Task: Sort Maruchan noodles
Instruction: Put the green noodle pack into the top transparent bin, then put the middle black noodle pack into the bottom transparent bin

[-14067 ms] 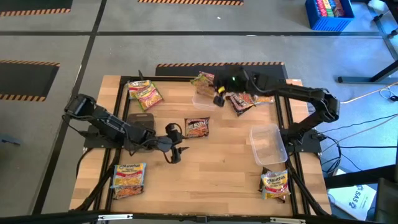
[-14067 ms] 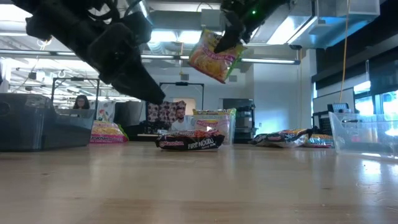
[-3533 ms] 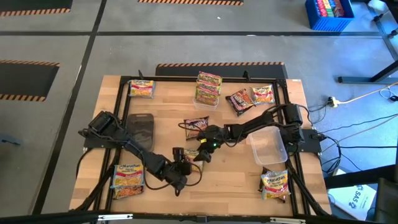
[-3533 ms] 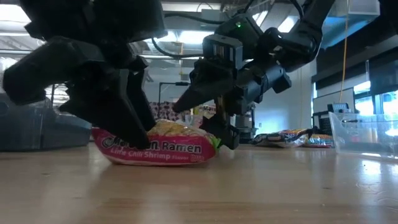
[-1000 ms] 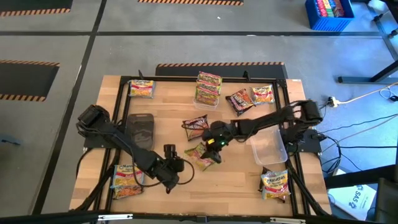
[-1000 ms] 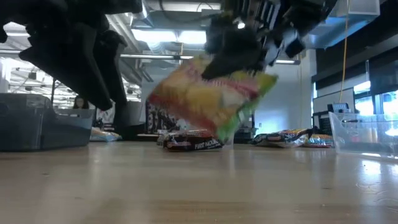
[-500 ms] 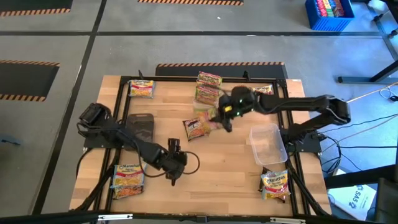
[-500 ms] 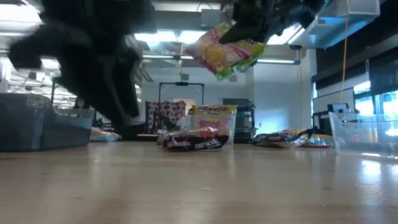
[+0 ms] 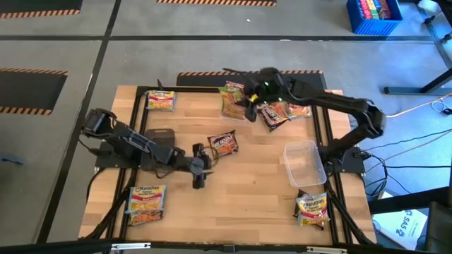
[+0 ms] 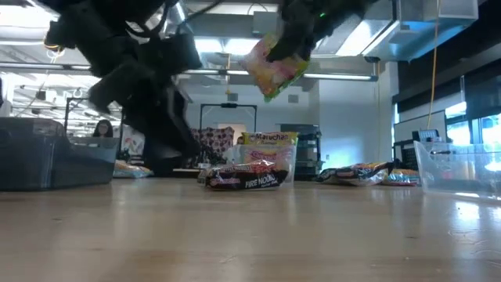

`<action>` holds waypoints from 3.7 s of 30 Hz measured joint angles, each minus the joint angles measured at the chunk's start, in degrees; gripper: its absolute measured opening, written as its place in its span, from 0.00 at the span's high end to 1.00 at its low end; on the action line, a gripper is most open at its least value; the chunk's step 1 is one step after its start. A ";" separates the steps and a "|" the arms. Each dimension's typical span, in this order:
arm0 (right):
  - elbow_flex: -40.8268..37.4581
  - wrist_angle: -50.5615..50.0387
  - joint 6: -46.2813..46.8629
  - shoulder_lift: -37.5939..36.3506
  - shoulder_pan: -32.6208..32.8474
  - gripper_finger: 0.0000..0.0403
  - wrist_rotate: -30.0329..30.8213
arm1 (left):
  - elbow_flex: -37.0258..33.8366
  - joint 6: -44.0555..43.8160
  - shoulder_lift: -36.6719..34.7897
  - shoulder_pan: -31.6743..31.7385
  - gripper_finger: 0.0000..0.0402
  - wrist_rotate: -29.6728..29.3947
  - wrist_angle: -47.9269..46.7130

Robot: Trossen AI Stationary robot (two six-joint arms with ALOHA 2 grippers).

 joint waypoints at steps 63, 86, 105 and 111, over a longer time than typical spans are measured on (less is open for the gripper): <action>14.58 -24.90 -14.53 29.75 -3.77 0.67 3.48 | -9.84 -1.81 -7.67 5.14 0.44 1.89 16.73; 13.17 -36.00 -3.91 11.00 4.58 0.44 8.87 | -9.82 -2.26 -7.67 5.14 0.44 1.97 18.10; -30.42 34.76 7.63 8.28 15.64 0.44 9.69 | -9.80 -11.87 -3.67 6.67 0.44 -2.41 19.77; -30.36 40.52 8.61 13.46 15.68 0.44 10.18 | -9.80 -16.94 0.75 6.71 0.44 -4.67 19.50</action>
